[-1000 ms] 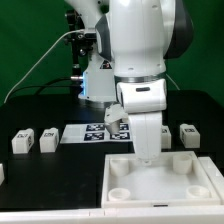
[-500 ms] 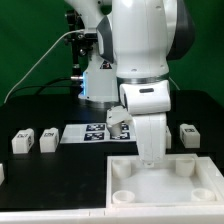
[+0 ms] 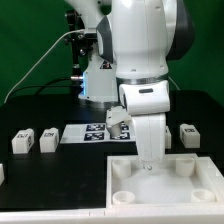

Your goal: Assemble one leg

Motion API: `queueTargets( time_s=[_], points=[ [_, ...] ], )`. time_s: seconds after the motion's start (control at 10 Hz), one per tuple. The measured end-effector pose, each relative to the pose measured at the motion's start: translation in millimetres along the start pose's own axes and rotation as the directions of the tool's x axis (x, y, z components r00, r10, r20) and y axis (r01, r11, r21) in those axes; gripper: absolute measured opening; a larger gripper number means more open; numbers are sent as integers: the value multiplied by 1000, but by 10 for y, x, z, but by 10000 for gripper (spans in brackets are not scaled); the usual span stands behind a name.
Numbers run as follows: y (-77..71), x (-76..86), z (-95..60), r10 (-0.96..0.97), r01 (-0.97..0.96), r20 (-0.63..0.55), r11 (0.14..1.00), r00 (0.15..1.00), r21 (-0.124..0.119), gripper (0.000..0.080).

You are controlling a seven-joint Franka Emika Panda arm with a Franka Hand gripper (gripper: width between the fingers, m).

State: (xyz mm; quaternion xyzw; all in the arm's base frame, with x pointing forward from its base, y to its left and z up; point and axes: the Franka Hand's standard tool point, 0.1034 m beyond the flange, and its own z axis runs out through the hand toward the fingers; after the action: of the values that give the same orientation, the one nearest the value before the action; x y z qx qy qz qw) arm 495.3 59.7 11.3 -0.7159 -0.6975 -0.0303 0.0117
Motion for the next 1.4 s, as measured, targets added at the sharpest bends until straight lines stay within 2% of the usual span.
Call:
queueTargets(
  time_s=[0.1,0.2,0.8,1.0,1.3,1.4],
  points=[
    [0,-2,0,0,0,0,1000,1000,0,591],
    [0,-4,0,1,-1,0,1000,1000,0,631],
    [4,-13,-6,3,-3,0,1000,1000,-1,649],
    [-64,14,-200,110,-110,12,994,994,1,649],
    [-253,304,-431,313,-313,12,950,950,-12,649],
    [-304,467,-475,529,-529,-4,848,848,-6,649]
  ],
)
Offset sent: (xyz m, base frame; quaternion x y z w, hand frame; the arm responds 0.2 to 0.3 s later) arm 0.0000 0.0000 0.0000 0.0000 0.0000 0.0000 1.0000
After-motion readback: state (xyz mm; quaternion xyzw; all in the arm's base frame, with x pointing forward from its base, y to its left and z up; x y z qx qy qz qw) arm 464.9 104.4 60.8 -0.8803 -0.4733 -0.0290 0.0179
